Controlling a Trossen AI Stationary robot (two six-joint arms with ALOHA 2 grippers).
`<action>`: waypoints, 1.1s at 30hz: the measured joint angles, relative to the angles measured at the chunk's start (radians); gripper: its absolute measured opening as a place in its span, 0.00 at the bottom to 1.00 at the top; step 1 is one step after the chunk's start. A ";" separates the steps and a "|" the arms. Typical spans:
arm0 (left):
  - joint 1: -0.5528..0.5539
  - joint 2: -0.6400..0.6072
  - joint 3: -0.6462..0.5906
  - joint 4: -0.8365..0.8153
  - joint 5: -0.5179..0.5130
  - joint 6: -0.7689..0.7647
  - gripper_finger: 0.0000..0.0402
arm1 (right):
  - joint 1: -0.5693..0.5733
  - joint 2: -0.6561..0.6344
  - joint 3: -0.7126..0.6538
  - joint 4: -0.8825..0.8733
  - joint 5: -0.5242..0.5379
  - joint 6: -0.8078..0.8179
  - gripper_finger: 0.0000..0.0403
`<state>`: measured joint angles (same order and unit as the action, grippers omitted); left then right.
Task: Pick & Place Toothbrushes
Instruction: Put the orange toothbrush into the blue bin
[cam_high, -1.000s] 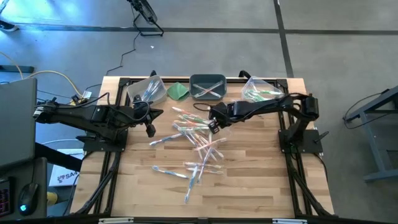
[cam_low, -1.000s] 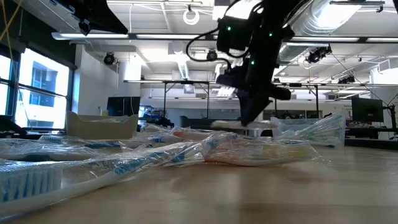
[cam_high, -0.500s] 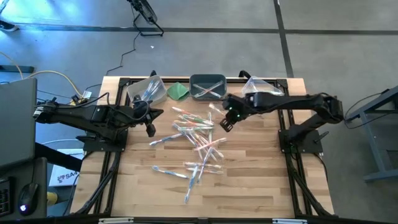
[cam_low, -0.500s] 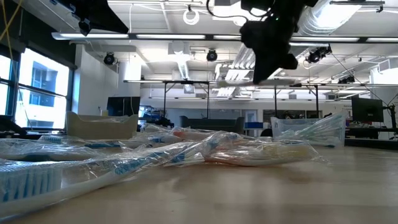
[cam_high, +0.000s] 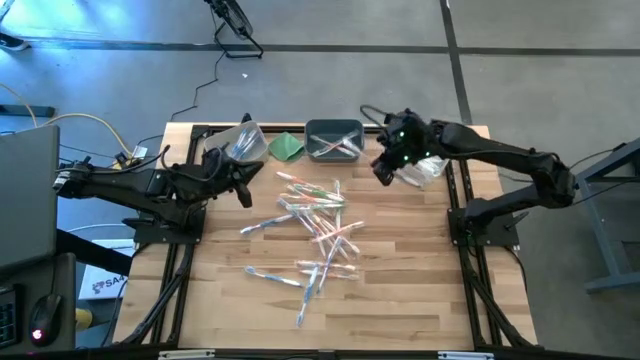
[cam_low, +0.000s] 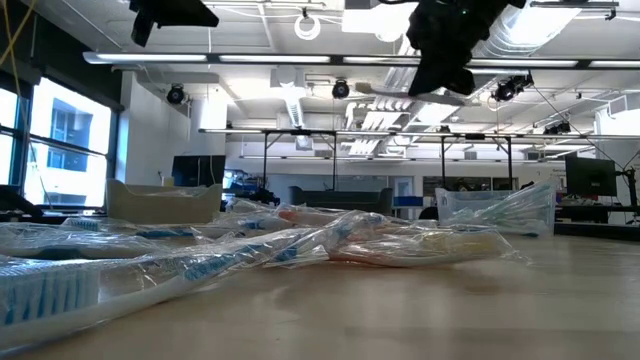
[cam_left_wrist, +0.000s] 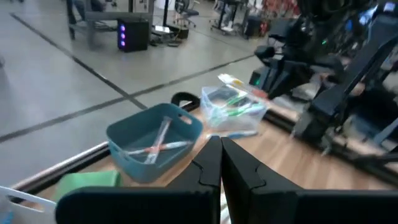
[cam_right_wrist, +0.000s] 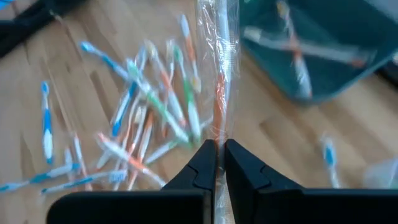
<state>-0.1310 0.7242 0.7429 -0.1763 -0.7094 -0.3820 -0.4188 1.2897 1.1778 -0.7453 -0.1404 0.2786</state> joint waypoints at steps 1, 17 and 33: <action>0.000 0.000 0.000 0.004 0.000 -0.022 0.00 | -0.014 -0.001 0.000 0.013 -0.012 -0.015 0.03; 0.005 0.033 0.000 -0.007 -0.024 -0.070 0.00 | -0.079 0.101 0.000 0.292 -0.075 -0.067 0.03; 0.473 0.034 0.000 0.007 0.387 0.028 0.00 | -0.069 0.130 0.000 0.591 0.049 -0.066 0.03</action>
<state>0.3416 0.7580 0.7429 -0.1697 -0.3224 -0.3536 -0.4879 1.4200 1.1778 -0.1539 -0.0919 0.2130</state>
